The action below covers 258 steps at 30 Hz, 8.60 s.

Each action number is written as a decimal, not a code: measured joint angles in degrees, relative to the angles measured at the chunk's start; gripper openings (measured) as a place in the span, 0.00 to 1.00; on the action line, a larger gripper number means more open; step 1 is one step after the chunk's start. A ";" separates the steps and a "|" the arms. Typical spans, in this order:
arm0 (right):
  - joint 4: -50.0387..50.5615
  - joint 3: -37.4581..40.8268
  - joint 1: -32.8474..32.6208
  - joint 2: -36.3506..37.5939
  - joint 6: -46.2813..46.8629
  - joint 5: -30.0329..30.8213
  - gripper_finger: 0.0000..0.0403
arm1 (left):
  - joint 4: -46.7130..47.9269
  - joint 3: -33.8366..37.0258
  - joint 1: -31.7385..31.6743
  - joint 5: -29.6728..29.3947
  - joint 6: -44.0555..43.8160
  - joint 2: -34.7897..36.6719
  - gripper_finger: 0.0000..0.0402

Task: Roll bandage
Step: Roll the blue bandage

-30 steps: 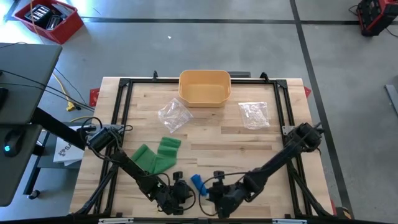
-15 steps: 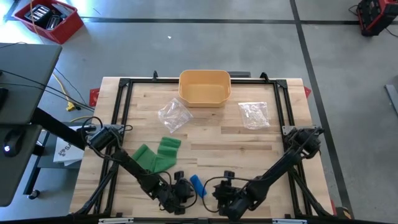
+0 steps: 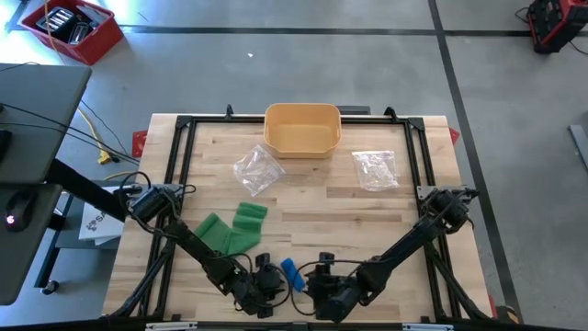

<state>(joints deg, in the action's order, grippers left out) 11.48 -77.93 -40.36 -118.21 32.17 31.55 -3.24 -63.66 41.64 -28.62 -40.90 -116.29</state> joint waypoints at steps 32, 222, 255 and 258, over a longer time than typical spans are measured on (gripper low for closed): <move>-0.24 0.00 -1.01 -2.34 0.70 5.63 0.40 | -3.10 0.00 -1.91 -0.29 0.62 0.09 0.24; 0.25 0.00 9.50 3.08 8.30 -18.51 0.52 | -0.69 -0.74 -1.87 -4.96 8.54 -1.03 0.02; -1.09 0.00 5.90 0.44 1.04 -6.73 0.03 | -0.52 -0.79 -1.50 -5.16 9.69 -0.47 0.02; -1.10 0.00 5.88 0.44 0.90 -6.73 0.03 | 3.01 -0.85 -0.06 -5.64 7.76 1.32 0.02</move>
<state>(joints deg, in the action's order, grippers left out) 10.38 -77.93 -34.47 -117.78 33.07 24.82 -0.24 -64.51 41.57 -34.26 -33.14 -114.97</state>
